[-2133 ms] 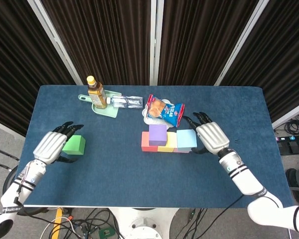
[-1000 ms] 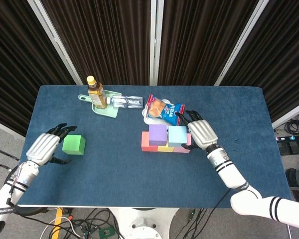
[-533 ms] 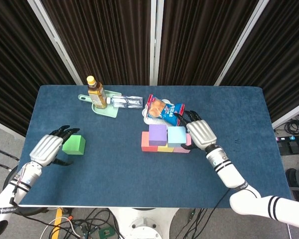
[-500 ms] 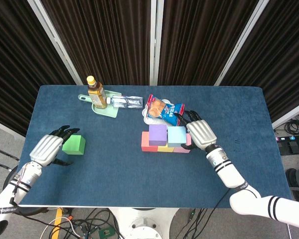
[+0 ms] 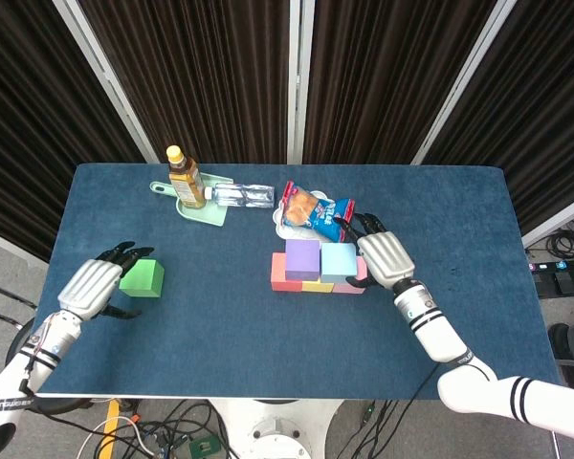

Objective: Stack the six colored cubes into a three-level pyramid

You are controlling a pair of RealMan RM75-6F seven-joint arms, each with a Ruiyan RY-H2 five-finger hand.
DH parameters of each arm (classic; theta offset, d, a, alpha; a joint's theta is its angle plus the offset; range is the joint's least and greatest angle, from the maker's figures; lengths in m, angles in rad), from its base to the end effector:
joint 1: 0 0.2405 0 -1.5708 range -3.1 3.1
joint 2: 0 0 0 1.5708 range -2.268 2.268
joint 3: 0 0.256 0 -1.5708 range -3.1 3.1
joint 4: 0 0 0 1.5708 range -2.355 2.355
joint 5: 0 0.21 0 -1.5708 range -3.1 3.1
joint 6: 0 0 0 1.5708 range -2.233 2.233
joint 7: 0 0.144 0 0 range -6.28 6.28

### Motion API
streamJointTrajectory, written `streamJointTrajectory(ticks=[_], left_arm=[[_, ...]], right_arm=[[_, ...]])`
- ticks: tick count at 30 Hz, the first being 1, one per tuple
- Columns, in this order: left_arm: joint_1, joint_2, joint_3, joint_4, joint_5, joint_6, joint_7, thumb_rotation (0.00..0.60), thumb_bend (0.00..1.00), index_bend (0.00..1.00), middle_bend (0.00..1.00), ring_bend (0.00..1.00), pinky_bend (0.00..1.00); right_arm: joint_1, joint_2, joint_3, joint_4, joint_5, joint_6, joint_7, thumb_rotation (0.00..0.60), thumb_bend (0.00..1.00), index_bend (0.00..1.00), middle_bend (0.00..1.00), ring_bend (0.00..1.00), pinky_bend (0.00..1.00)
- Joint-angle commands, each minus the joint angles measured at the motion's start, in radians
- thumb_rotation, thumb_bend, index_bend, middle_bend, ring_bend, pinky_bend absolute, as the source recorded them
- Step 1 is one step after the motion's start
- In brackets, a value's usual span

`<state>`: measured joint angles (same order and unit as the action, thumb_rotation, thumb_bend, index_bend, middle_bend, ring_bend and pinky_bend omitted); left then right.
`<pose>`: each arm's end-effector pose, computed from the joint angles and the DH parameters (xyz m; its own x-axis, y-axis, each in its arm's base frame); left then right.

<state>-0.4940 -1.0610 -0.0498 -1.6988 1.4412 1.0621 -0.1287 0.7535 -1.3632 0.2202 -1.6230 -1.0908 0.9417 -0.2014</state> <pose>-0.2334 0.2830 0.1172 0.3379 0.2954 0.8937 0.9221 -0.2942 -0.2514 -0.1369 -0.3556 0.0395 0.3280 -0.2646 0.9069 -0.9082 -0.3524 0.2256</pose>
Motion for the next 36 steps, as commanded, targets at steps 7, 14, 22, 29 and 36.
streamJointTrajectory(ticks=[7,14,22,29,36], left_arm=[[-0.001,0.002,-0.002,-0.001,-0.006,-0.007,0.0,0.6,0.0,0.11,0.15,0.06,0.21],[0.001,0.002,0.002,0.001,-0.002,-0.009,-0.002,0.6,0.0,0.11,0.15,0.06,0.21],[-0.002,0.0,0.0,0.004,-0.006,-0.016,-0.011,0.6,0.0,0.11,0.15,0.06,0.21],[-0.002,0.001,-0.001,0.003,-0.007,-0.018,-0.012,0.6,0.0,0.11,0.15,0.06,0.21],[-0.001,-0.001,0.0,0.009,-0.008,-0.02,-0.015,0.6,0.0,0.11,0.15,0.06,0.21]], right_arm=[[-0.008,-0.011,-0.001,0.008,0.001,0.014,0.011,0.6,0.17,0.0,0.45,0.03,0.0],[-0.008,-0.013,-0.002,0.005,0.0,0.014,0.012,0.6,0.17,0.0,0.45,0.03,0.0],[-0.007,-0.009,-0.001,-0.004,0.014,0.009,0.007,0.6,0.17,0.0,0.45,0.03,0.0],[-0.006,-0.011,-0.002,-0.005,0.022,0.013,-0.004,0.6,0.17,0.0,0.45,0.03,0.0],[0.001,-0.014,0.006,-0.004,0.025,0.009,-0.003,0.6,0.17,0.0,0.45,0.03,0.0]])
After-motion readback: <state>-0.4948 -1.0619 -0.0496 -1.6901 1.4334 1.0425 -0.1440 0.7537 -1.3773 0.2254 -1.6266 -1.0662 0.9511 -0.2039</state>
